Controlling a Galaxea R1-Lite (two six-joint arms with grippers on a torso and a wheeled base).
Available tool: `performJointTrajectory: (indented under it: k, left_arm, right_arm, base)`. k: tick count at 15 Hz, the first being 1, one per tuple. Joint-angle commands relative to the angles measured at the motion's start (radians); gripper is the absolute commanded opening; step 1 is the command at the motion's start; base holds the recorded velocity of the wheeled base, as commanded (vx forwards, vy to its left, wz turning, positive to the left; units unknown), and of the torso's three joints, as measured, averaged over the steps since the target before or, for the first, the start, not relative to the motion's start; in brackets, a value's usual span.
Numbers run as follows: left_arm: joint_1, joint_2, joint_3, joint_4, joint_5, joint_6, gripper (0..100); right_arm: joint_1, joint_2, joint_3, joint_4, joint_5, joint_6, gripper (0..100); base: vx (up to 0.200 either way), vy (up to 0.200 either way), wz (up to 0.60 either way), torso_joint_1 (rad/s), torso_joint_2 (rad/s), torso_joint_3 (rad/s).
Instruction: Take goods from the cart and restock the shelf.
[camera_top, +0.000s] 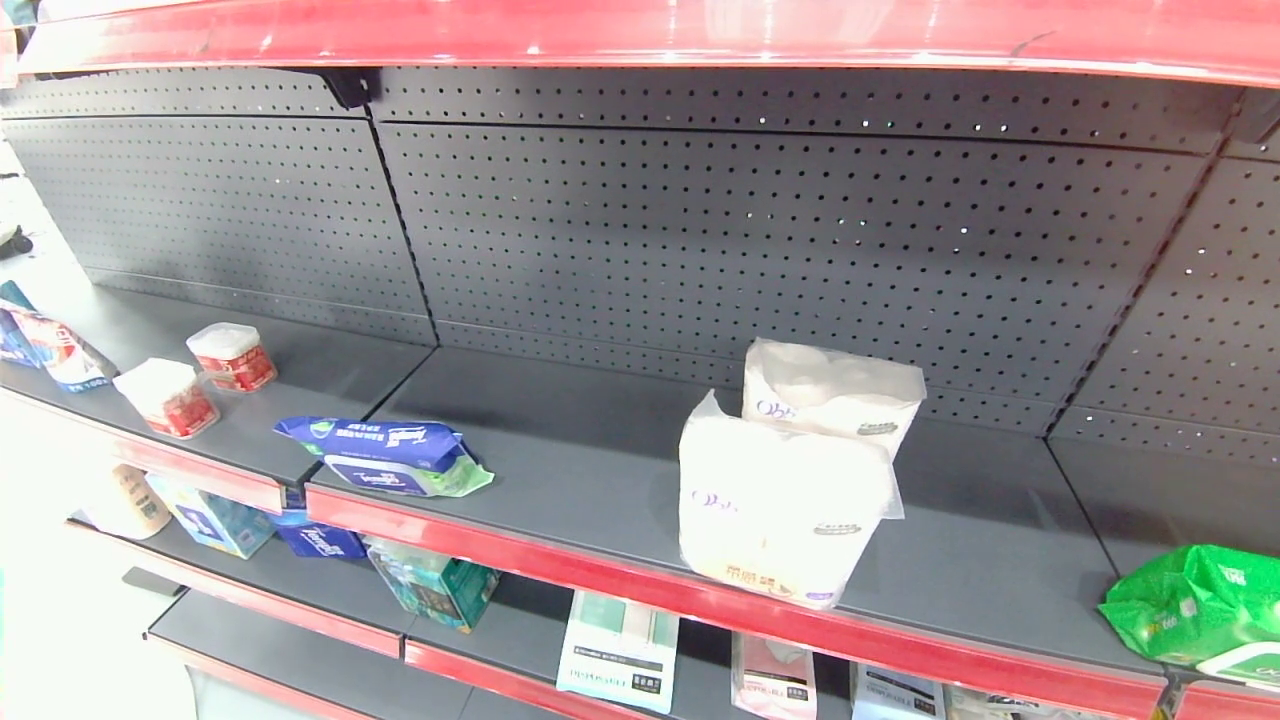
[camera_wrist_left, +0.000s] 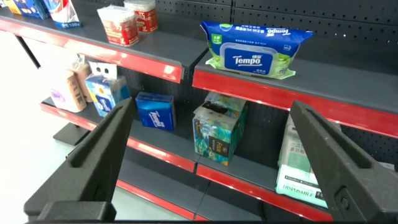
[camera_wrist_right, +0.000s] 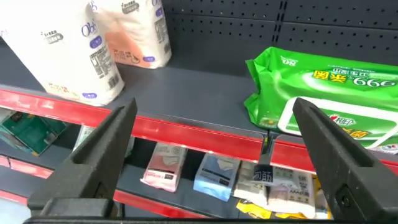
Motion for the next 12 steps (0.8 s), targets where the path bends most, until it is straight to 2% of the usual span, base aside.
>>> performJointTrajectory:
  k: [1,2,12]
  left_arm:
    - [0.001,0.000,0.000,0.001,0.000,0.000,100]
    - [0.001,0.000,0.000,-0.001,0.000,-0.002,100]
    - [0.001,0.000,0.000,0.001,0.000,0.000,100]
  right_arm:
    - [0.000,0.001,0.000,0.000,0.000,0.000,100]
    - [0.000,0.001,0.000,0.000,0.000,0.001,100]
    - [0.000,0.001,0.000,0.000,0.000,0.000,100]
  base:
    - [0.000,0.000,0.00,0.000,0.00,0.000]
    - [0.000,0.000,0.00,0.000,0.00,0.000]
    - [0.000,0.000,-0.60,0.004,0.00,0.000]
